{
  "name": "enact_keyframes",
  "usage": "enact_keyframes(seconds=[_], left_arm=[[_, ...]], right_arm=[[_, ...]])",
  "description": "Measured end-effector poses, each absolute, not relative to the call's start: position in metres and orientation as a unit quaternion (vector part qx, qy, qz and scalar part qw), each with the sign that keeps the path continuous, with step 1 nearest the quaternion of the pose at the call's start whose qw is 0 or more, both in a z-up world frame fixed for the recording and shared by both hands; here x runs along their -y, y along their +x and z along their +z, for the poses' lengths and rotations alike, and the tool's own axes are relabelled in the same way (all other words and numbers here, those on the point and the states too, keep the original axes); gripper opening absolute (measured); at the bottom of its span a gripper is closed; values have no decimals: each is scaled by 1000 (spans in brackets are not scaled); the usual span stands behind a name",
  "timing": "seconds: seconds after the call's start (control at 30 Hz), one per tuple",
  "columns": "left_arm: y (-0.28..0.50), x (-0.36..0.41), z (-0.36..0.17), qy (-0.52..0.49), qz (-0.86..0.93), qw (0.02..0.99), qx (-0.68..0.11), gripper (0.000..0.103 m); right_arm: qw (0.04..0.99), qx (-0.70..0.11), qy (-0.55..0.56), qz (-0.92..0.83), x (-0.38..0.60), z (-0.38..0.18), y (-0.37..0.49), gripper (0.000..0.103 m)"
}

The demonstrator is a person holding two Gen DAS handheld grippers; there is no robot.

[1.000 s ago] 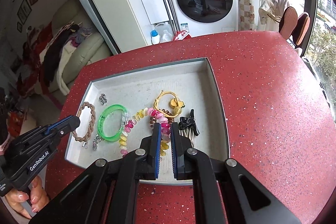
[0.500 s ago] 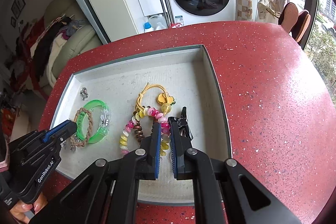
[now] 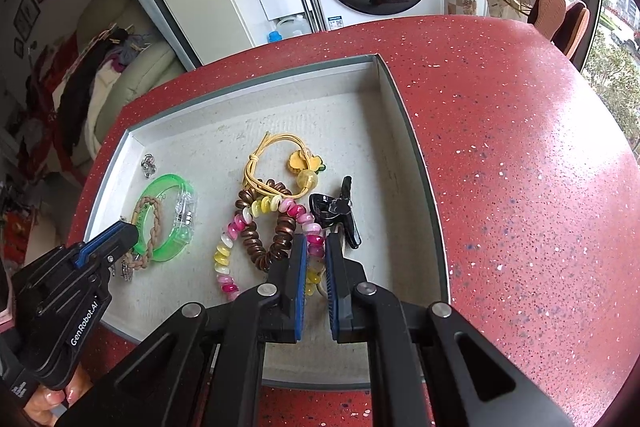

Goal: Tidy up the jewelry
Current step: 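Open the right tool to drop the bead bracelet while the left tool releases the braided bracelet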

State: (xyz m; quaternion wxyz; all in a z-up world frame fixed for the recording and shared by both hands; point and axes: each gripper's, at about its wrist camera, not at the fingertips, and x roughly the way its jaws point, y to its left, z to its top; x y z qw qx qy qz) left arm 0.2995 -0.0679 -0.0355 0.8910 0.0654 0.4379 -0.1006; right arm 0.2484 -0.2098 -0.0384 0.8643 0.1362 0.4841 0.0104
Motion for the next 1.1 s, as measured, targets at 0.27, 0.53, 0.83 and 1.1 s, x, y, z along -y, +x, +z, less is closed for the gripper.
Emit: enact_keyframes(seconds=[0.27,0.53,0.83,1.1], left_arm=[[298,66,-35,58,-92,891,-441,24],[295,61,-30,51,-92,894,-436,24],[291,60,-21,60,-91,899,-424,24],[293,61,-22,58,-99,896,-430,25]], right_arm=[[869,-472,149,16,212,-29,241,37],[876,-455,156,22,210,-16,231,38],[878,-452,159,19,214,-12,225,38],[880,-448,158,16,217,-9,223,38]])
